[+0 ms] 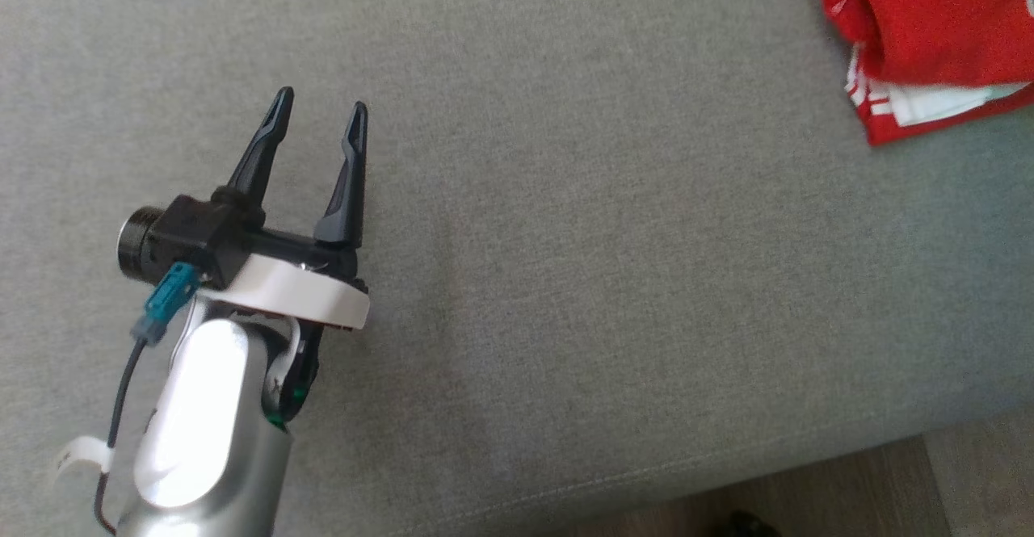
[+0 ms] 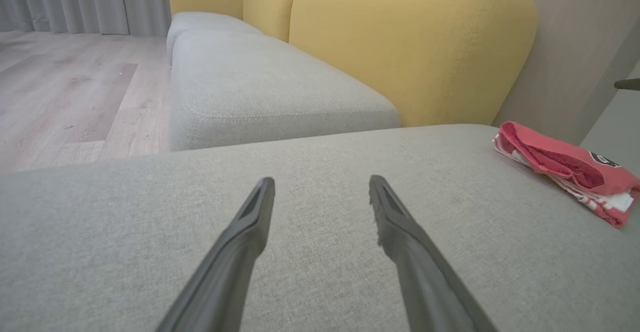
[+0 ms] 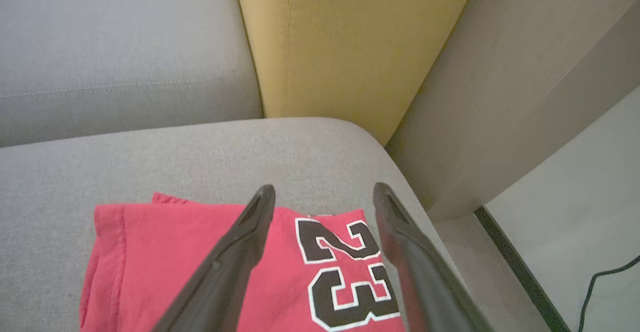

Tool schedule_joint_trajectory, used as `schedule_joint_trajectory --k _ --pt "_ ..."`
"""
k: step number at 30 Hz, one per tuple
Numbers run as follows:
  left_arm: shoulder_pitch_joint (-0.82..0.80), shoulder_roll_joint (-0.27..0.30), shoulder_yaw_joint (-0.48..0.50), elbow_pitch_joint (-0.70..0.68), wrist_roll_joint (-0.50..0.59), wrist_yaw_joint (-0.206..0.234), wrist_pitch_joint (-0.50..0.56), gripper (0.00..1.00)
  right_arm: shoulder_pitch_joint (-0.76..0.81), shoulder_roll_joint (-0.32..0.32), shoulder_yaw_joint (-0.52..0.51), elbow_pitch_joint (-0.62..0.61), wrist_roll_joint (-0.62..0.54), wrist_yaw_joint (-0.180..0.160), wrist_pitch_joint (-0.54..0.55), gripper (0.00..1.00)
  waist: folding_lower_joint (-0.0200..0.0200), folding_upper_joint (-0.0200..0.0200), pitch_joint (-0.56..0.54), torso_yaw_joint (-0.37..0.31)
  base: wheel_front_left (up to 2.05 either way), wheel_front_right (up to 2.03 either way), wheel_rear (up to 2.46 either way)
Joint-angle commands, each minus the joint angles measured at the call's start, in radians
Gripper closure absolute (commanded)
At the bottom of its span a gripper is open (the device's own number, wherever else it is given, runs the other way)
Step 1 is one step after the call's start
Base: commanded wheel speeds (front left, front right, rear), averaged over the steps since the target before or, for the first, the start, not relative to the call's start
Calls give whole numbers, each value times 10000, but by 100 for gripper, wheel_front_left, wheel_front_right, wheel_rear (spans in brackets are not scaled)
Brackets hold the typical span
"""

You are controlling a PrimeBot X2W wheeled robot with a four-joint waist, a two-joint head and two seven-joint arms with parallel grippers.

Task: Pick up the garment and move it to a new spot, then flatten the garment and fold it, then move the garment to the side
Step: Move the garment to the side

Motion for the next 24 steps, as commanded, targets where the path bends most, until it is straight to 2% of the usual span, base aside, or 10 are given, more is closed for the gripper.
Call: schedule_joint_trajectory --k 1,9,16,24 --pt "-103 103 291 -338 -97 37 -57 0 -91 -95 75 -358 -55 -7 -270 0 0 0 -272 70 0 0 0" --pt "544 -95 693 -437 -348 178 -58 0 872 196 183 -1966 94 -7 -1808 0 0 0 -1769 255 0 0 0" --pt "1302 -156 1366 -495 -458 413 -58 0 2736 547 -29 -3889 490 -7 -2353 0 0 0 -3103 473 0 0 0" --pt "2032 -237 1879 -520 -571 689 -58 0 5692 1334 -1600 -5946 210 -7 -3167 0 0 0 -3992 882 0 0 0"
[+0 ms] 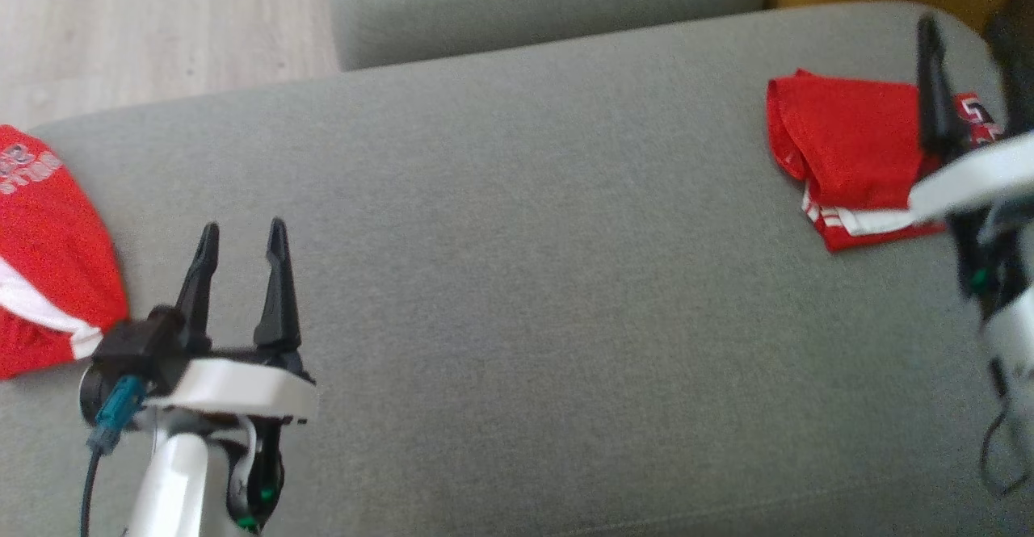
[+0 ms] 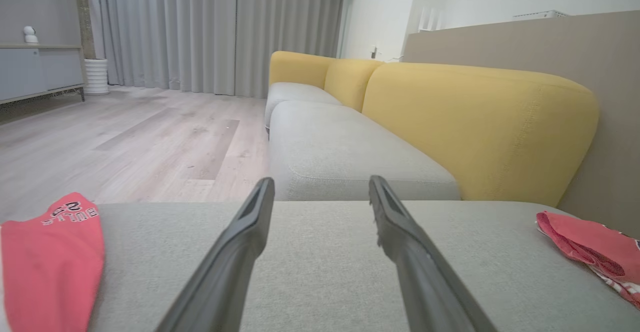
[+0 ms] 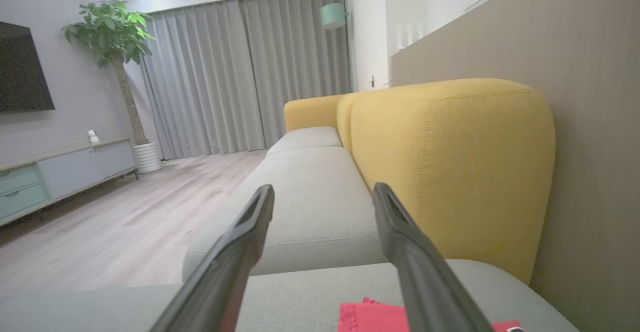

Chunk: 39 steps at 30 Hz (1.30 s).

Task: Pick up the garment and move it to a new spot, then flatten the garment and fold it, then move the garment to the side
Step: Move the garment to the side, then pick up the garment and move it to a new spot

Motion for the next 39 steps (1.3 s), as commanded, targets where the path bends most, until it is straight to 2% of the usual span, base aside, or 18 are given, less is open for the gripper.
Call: schedule_joint_trajectory --k 1,8,11,17,26,39 --pt "-205 84 419 -290 -56 94 -55 0 345 161 -154 -550 -161 -7 -148 0 1 0 -278 247 0 0 0" --pt "83 38 675 73 -54 193 -55 0 2740 1050 -1204 -2027 -551 -7 -318 0 1 0 -530 619 0 0 0" --pt "178 14 688 210 -110 90 -55 0 3587 1337 -1493 -2608 -871 -7 -393 0 1 0 -599 754 0 0 0" --pt "392 -8 730 418 96 115 -55 0 4889 1945 -1951 -3046 -2011 -7 -438 0 1 0 -688 882 0 0 0" --pt "632 -18 772 361 595 124 -55 0 5236 2392 -1894 -3034 -2607 -7 -446 0 1 0 -749 910 0 0 0" --pt "654 -69 839 324 684 111 -55 0 5050 2358 -1630 -3047 -2628 -7 -448 0 1 0 -725 1028 0 0 0"
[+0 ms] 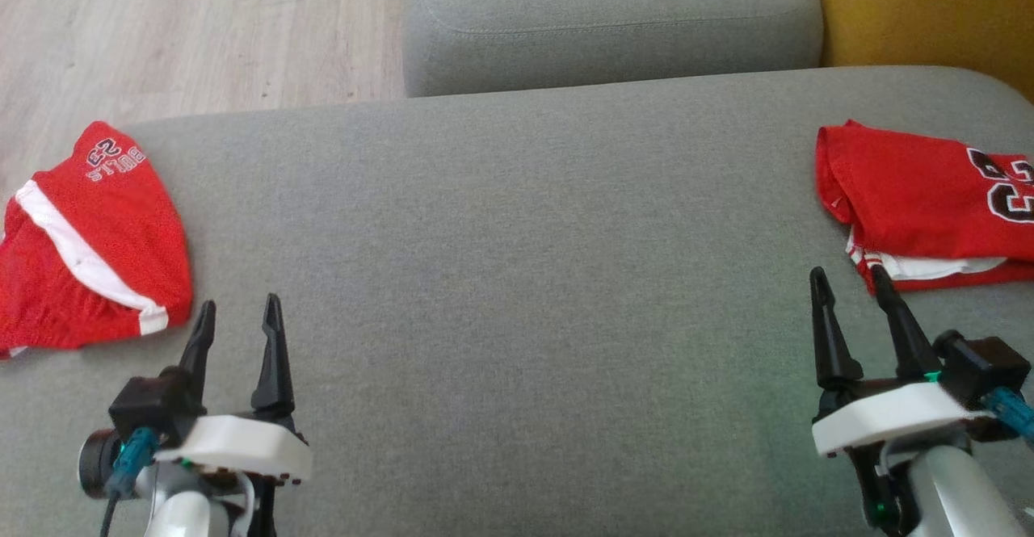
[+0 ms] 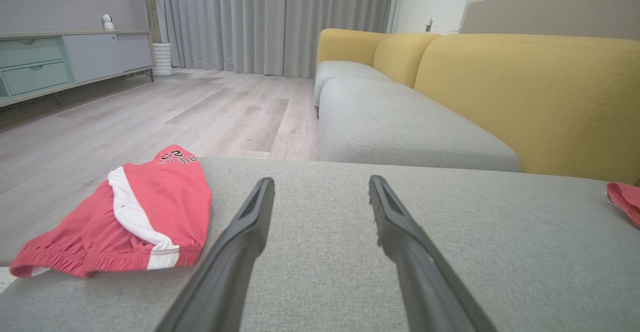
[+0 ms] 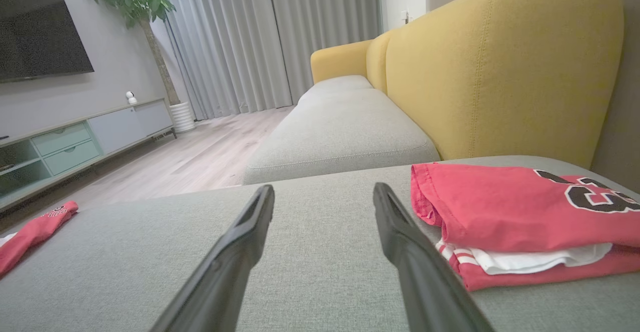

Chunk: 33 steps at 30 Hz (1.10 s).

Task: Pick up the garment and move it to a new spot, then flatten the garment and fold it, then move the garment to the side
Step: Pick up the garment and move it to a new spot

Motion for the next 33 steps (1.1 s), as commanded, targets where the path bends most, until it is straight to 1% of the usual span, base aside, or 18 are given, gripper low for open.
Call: schedule_joint_trajectory --k 1,5,11,17,21,27,30,33 --pt "-424 33 374 -331 52 33 -55 0 -498 -107 268 -331 -41 -7 -103 0 1 0 0 68 0 0 0" --pt "-540 27 358 -296 103 100 -55 0 -528 -99 371 -555 -11 -7 -62 0 1 0 24 485 0 0 0" --pt "-669 40 445 -164 141 225 -55 0 -520 48 577 -918 34 -7 164 0 1 0 25 1545 0 0 0" --pt "-662 111 568 34 89 329 -55 0 -407 200 807 -959 136 -7 297 0 1 0 24 2675 0 0 0" --pt "-623 171 625 126 27 385 -50 0 -429 226 904 -958 189 -7 317 0 1 0 76 3207 0 0 0" --pt "-687 201 593 179 -58 367 -41 0 -497 214 1001 -921 213 -7 334 0 1 0 185 3515 0 0 0" --pt "-720 200 578 180 -110 384 -25 0 -542 218 1053 -891 222 -7 334 0 1 0 245 3538 0 0 0" --pt "-796 183 595 180 -393 272 175 0 -589 205 1128 -892 247 -7 335 0 1 0 336 3449 0 0 0"
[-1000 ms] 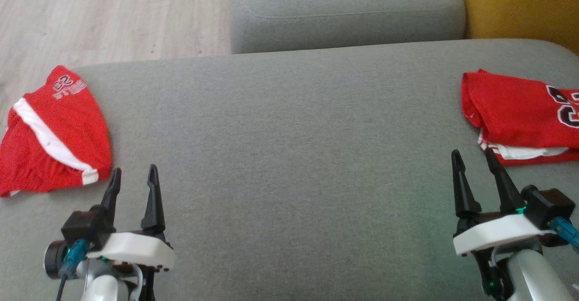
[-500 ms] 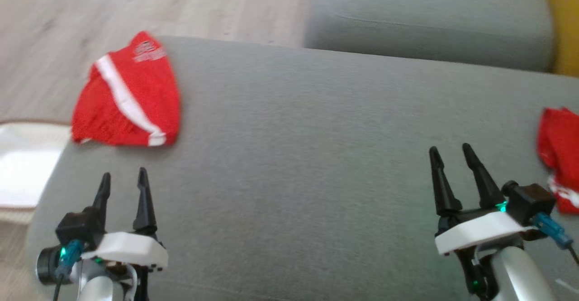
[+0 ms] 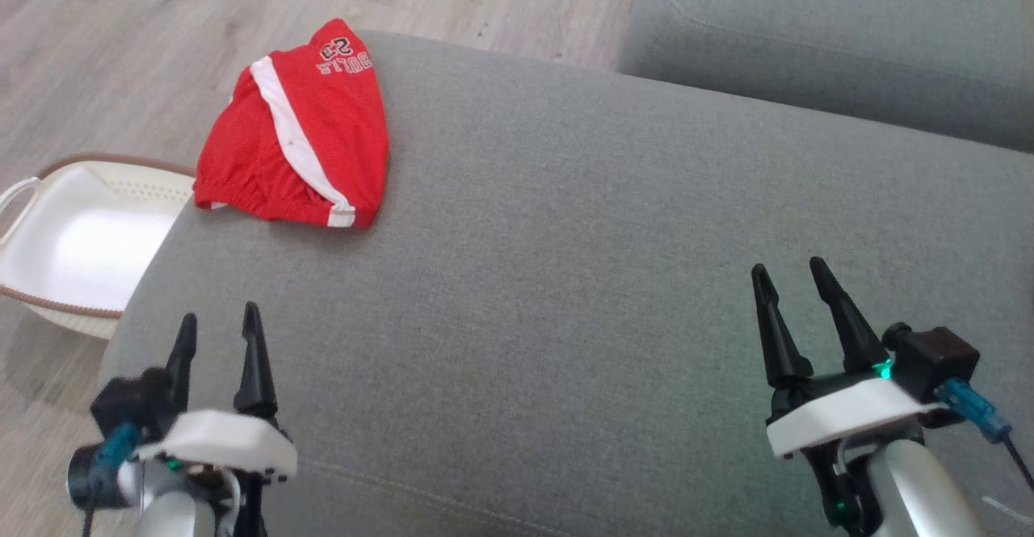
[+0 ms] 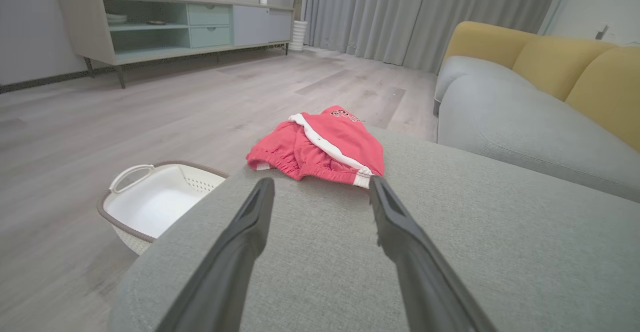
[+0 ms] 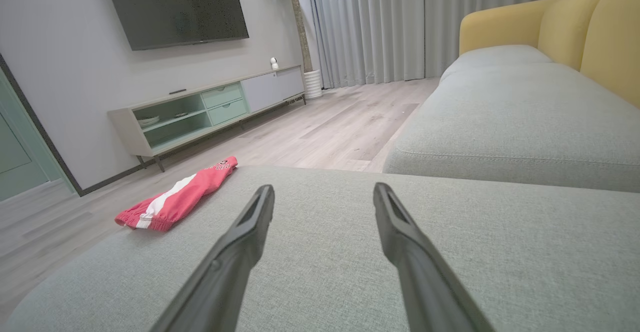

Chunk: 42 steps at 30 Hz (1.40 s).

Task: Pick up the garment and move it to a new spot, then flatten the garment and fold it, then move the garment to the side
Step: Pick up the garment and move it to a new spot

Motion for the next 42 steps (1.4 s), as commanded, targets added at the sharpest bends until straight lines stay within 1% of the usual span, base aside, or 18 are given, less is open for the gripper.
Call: schedule_joint_trajectory --k 1,4,7,10,14,18,23,25,29,32,35,36,37,38,39,40,41,42 --pt "-765 128 288 -361 -90 -61 107 0 -563 -90 183 -304 74 -7 -13 0 0 0 74 -69 0 0 0" --pt "-1516 387 413 -576 -460 -264 1094 0 -662 -167 205 -381 95 -7 25 0 0 0 327 -200 0 0 0" --pt "-2604 829 509 -752 -733 -386 2559 0 -822 -213 191 -466 86 -7 61 0 0 0 649 -410 0 0 0" --pt "-3758 1234 640 -494 -1130 -482 4111 0 -1026 -197 234 -578 74 -7 72 0 0 0 1075 -704 0 0 0" --pt "-5131 1622 750 638 -1679 -535 6114 0 -1349 -186 294 -693 65 -7 70 0 0 0 1746 -1180 0 0 0" --pt "-6446 1908 897 2266 -2084 -453 7388 0 -1678 -194 356 -723 51 -7 42 0 0 0 2413 -1678 0 0 0" --pt "-7444 2549 987 4223 -1957 -85 8031 0 -2082 -108 485 -612 98 -7 -54 0 0 0 2967 -2333 0 0 0" --pt "-7645 2809 962 4882 -1808 84 8092 0 -2201 -103 548 -525 135 -7 -92 0 0 0 3105 -2535 0 0 0" --pt "-7793 3126 985 5874 -1711 290 8038 0 -2428 -91 642 -351 225 -7 -179 0 0 0 3344 -2877 0 0 0" --pt "-7785 3207 1004 6499 -1774 302 8162 0 -2523 -87 691 -240 265 -7 -239 0 0 0 3463 -3009 0 0 0" --pt "-7797 3264 848 6969 -1763 100 8488 0 -2558 -108 710 -127 306 -7 -289 0 0 0 3524 -3042 0 0 0" --pt "-7797 3264 848 6969 -1763 100 8488 0 -2558 -108 710 -127 306 -7 -289 0 0 0 3524 -3042 0 0 0" --pt "-7828 3279 791 7076 -1760 6 8578 7 -2567 -113 710 -88 318 -7 -302 0 0 0 3528 -3037 0 0 0" --pt "-7870 3277 758 7165 -1784 -84 8652 28 -2572 -116 709 -48 328 -7 -315 0 0 0 3520 -3026 0 0 0" --pt "-7921 3286 730 7240 -1798 -153 8680 57 -2576 -121 707 -2 337 -7 -326 0 0 0 3498 -3006 0 0 0" --pt "-7974 3309 685 7284 -1778 -207 8636 91 -2579 -125 705 50 345 -7 -336 0 0 0 3456 -2979 0 0 0" --pt "-8021 3345 648 7325 -1757 -249 8556 100 -2589 -121 718 102 355 -7 -344 0 0 0 3401 -2961 0 0 0" --pt "-8061 3382 600 7351 -1728 -317 8452 100 -2606 -114 746 151 369 -7 -351 0 0 0 3327 -2949 0 0 0"
